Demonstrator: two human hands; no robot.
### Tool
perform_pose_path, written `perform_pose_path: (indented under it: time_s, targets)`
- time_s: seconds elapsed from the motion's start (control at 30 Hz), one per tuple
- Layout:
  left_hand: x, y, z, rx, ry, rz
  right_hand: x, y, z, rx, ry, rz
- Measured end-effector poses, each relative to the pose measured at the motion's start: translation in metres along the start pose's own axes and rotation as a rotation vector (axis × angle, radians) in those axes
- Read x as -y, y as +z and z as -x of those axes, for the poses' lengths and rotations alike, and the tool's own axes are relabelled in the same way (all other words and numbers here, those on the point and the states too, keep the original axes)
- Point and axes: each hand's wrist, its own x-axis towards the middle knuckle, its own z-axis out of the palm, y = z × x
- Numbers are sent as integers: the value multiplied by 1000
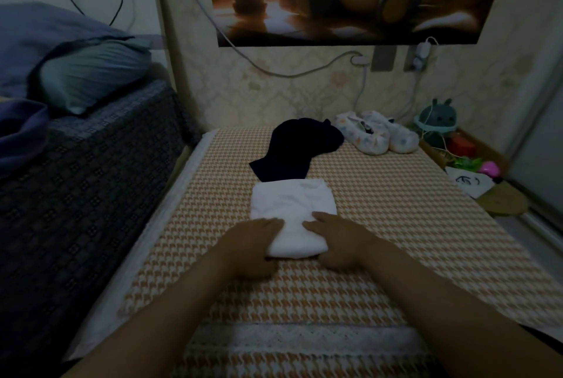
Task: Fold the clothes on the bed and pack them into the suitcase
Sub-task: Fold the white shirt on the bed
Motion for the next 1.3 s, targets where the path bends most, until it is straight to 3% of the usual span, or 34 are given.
perform_pose_path:
  time_s: [0.13, 0.23, 0.33, 0.4, 0.57, 0.63, 0.7, 0.77, 0.87, 0.9, 0.97, 1.07, 1.3]
  targets:
    - [-4, -25, -14, 128, -102, 163, 5, -23, 9, -1, 10, -133]
    - [-9, -60, -20, 112, -177, 405, 3, -50, 17, -109, -41, -324]
    - [3, -68, -15, 39, -351, 700, -6, -56, 20, -202, 49, -672]
    - [7, -63, -15, -43, -467, 818, -9, -50, 11, -300, 131, -750]
    - [4, -41, -40, -380, -611, 539, -11, -27, -27, -541, 304, -669]
    - [1, -32, -53, -421, -554, 270, -9, -18, -37, -558, 327, -654]
    - [-5, -26, -68, -403, -352, 58, -5, -12, -45, -561, 350, -564]
    - [-10, -12, -79, -302, -146, 83, -2, -8, -51, -568, 374, -294]
    - [-1, 19, -83, -97, -135, 169, -1, -9, -61, -734, 173, -17]
    - [2, 26, -81, -51, -131, 186, -1, -10, -63, -716, 76, -20]
    - [0, 27, -77, -63, -126, 212, 1, -8, -63, -498, -37, -84]
    - [-10, 22, -75, -98, -222, 170, -4, 14, -61, -295, -18, -123]
    - [-12, 27, -68, 50, -414, 183, -9, 23, -64, -286, 32, -213]
